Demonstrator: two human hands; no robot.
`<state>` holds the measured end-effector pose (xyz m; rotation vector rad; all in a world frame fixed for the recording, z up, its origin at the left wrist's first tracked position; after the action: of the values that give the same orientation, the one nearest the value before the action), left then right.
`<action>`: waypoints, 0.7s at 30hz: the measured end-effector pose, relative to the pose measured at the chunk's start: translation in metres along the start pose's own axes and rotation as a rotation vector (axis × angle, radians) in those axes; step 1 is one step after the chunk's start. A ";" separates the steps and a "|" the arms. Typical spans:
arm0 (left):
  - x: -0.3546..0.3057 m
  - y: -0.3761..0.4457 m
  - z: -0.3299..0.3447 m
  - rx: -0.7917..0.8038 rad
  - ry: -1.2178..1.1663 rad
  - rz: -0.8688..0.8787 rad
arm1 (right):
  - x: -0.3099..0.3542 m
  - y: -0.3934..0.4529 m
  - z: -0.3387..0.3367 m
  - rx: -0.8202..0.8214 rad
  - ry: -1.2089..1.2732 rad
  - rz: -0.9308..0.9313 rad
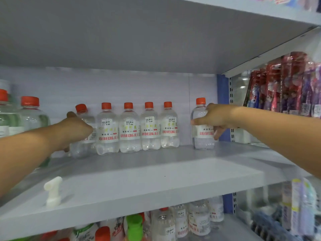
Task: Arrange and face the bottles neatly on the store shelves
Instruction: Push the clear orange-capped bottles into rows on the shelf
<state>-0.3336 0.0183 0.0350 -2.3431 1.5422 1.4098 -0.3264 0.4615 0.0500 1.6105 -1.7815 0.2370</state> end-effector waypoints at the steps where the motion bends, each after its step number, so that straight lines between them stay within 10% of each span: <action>1: 0.001 0.001 -0.002 -0.017 0.000 0.006 | 0.006 0.007 0.008 -0.009 -0.026 -0.004; 21: 0.013 0.002 0.008 -0.040 -0.146 -0.015 | -0.027 0.066 0.071 0.135 0.142 -0.025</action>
<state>-0.3391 0.0114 0.0218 -2.2116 1.4686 1.5831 -0.4146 0.4563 0.0027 1.6654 -1.6666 0.4569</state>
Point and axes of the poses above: each hand's wrist, its own y-axis towards the middle knuckle, its own z-axis out of the palm, x = y × z, the point moved 10 cm from there along y, towards the middle knuckle, and after that the axes turned 10 degrees about -x, right-handed, at the moved point
